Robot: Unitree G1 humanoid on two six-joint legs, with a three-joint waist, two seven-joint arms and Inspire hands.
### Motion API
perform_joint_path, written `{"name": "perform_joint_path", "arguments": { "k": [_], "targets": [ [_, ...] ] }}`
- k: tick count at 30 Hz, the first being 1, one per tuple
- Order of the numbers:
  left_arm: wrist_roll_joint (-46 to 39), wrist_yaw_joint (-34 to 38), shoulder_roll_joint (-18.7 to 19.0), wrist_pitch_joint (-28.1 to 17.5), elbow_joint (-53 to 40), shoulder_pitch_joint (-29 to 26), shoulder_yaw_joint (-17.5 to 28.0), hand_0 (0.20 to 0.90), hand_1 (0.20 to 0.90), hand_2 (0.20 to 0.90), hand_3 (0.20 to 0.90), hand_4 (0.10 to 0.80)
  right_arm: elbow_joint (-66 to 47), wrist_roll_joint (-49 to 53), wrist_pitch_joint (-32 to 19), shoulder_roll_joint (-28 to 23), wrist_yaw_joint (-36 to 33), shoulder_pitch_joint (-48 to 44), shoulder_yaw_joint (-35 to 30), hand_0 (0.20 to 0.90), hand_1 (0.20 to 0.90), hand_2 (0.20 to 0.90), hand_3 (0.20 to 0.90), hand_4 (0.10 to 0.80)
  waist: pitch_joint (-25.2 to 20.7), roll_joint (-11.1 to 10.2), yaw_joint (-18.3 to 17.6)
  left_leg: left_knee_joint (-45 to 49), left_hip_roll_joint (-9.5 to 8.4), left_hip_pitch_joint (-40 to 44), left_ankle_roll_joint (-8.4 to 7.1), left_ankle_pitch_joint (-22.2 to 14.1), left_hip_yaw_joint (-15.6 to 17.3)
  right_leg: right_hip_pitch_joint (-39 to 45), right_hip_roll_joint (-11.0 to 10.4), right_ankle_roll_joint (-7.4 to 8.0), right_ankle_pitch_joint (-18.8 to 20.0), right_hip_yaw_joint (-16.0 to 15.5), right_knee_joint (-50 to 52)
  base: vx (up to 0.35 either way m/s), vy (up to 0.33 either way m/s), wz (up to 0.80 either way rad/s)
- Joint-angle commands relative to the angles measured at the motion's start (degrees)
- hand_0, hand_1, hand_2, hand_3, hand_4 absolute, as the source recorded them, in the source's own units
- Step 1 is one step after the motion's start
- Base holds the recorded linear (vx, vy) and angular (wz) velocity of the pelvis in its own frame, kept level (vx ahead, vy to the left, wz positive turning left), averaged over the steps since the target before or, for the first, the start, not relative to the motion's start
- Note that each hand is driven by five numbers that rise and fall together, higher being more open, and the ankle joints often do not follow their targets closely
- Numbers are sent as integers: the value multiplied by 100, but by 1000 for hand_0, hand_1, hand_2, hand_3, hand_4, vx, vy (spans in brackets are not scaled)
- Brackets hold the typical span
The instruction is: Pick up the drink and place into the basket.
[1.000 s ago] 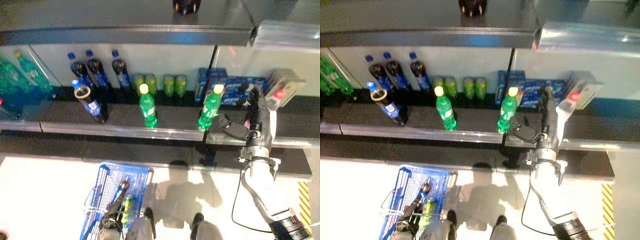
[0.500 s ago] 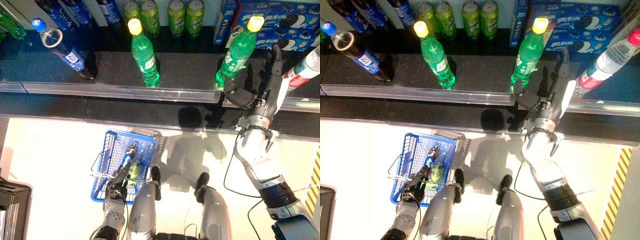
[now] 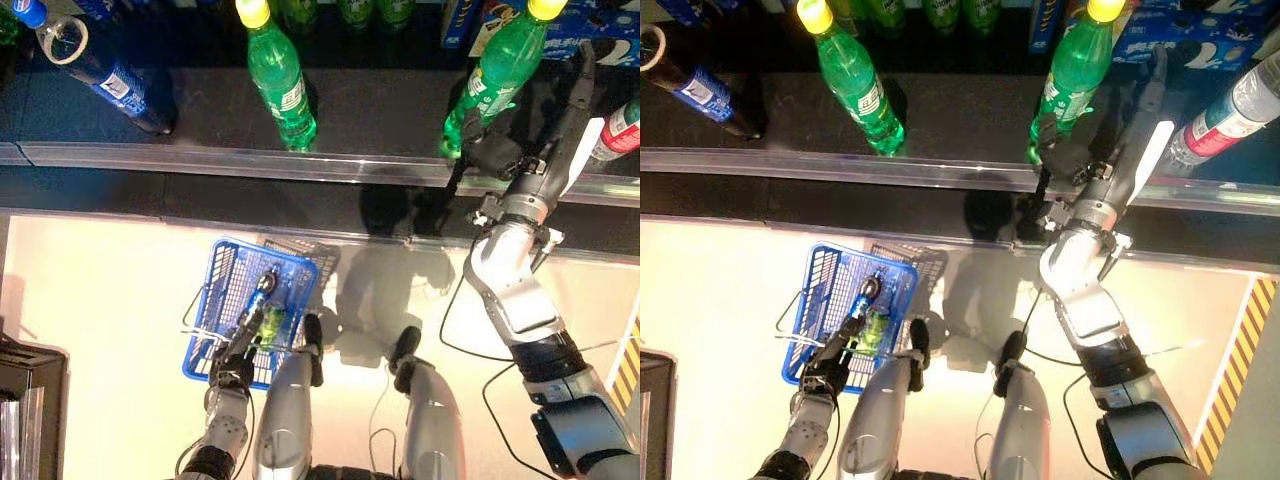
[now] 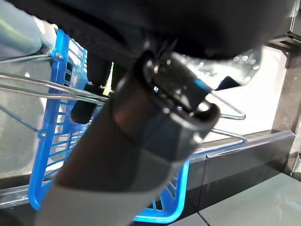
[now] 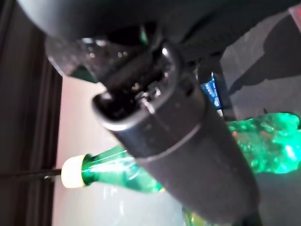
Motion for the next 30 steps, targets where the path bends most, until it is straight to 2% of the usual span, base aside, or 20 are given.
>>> {"name": "perform_joint_path", "arguments": {
  "k": [1,16,19,20,22,24,25,27,29,30],
  "targets": [
    [13,-130,263,-322,-665,625,-67,300,300,300,200,100,-298,82,-238,-333,-200,-845,-318,900,900,900,900,800,-85,39,83,337,117,-319,-322,576,-517,198,-45,122,287,-89,-291,0,0,0],
    [-58,-190,378,-202,-708,410,-191,300,300,300,200,100,930,1091,-247,-409,114,-1989,-200,900,900,900,900,800,-85,155,286,188,7,-585,-262,488,-558,-129,-121,125,297,-131,-231,4,4,1],
    [-64,-169,405,-182,-748,424,-233,300,300,300,200,100,1145,1118,-204,-474,182,-2200,-179,900,900,900,900,800,-85,161,338,163,-31,-619,-234,424,-581,-193,-139,138,296,-137,-199,38,7,-4],
    [-67,-177,415,-175,-741,468,-245,300,300,300,200,100,1177,1125,-181,-485,189,-2199,-163,900,900,900,900,800,-85,162,346,188,-46,-510,-282,273,-634,-108,-138,200,166,-74,-143,0,0,0],
    [-90,-211,433,-178,-762,470,-232,300,300,300,200,100,1303,1227,-153,-575,265,-2357,-145,900,900,900,900,800,-85,161,371,114,-59,-615,-209,376,-583,-215,-155,147,312,-146,-202,16,19,6],
    [-96,-250,453,-166,-746,531,-233,300,300,300,200,100,1451,1287,-185,-627,306,-2414,-109,900,900,900,900,800,-85,165,390,95,-89,-474,-241,190,-621,-121,-162,226,182,-81,-156,81,13,5],
    [-125,-258,477,-168,-761,544,-245,300,300,300,200,100,1534,1335,-200,-685,324,-2500,-97,836,836,836,826,726,-85,164,406,67,-97,-474,-236,175,-622,-129,-173,236,189,-87,-162,0,0,0],
    [-139,-278,511,-135,-770,550,-230,300,300,300,200,100,1689,1320,-252,-735,331,-2604,-85,300,300,300,200,100,-85,163,427,40,-106,-463,-229,154,-619,-131,-184,251,196,-98,-159,0,0,0],
    [-143,-288,538,-107,-775,548,-213,300,300,300,200,100,1768,1270,-257,-779,365,-2674,-91,300,300,300,200,100,-85,161,438,38,-107,-459,-224,138,-620,-130,-196,260,191,-108,-144,-42,9,1],
    [-146,-271,558,-85,-808,514,-195,300,300,300,200,100,1767,1261,-226,-830,365,-2751,-93,300,300,300,200,100,-85,157,443,-4,-112,-561,-167,284,-572,-219,-200,198,334,-182,-202,0,0,0]
  ]
}}
